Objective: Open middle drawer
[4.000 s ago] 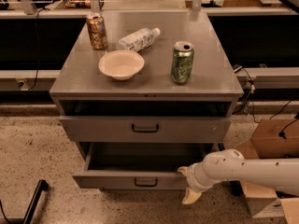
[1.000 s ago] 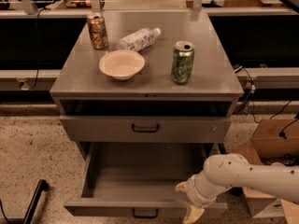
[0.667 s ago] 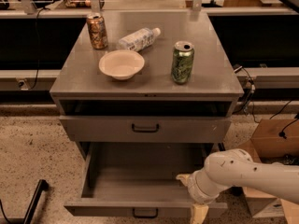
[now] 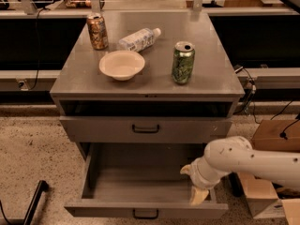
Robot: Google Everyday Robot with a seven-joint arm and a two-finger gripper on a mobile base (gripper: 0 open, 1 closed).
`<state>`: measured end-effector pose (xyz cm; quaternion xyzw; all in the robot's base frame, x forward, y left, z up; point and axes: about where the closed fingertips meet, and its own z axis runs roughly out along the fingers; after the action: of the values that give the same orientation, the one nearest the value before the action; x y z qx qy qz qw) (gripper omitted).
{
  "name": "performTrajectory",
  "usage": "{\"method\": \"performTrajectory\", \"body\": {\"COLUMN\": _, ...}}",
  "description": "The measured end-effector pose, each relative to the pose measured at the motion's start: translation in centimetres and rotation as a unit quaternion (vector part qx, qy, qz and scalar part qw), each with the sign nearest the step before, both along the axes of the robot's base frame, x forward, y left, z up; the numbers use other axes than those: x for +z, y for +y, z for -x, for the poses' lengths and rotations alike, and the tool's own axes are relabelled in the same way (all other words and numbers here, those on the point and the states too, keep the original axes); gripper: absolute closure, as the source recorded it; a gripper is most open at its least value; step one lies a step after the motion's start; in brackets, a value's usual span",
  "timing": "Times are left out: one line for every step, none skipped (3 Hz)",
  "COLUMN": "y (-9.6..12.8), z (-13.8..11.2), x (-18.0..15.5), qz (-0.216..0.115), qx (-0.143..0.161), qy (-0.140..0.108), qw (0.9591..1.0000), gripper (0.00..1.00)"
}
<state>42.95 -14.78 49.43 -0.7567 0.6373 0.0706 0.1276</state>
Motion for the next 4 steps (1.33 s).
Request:
{"method": "performTrajectory", "body": {"y": -0.8, "z": -5.6, "x": -1.2, "qz": 0.005, "qx": -0.013, "qy": -0.006, "qw": 0.9999, "gripper": 0.54}}
{"method": "performTrajectory", "body": {"y": -0.4, "z": -9.7, "x": -3.5, "qz": -0.002, "qx": -0.025, "qy": -0.001, "qw": 0.9997, "gripper": 0.78}}
{"method": "performTrajectory", "body": {"y": 0.5, "z": -10.6, "x": -7.9, "qz": -0.013, "qx": -0.052, "qy": 0.026, "qw": 0.9982, "gripper": 0.99}}
{"method": "performTrajectory", "body": {"y": 2.0, "z": -8.8, "x": -11.4, "qz": -0.024, "qx": -0.082, "qy": 0.059, "qw": 0.9946, "gripper": 1.0}}
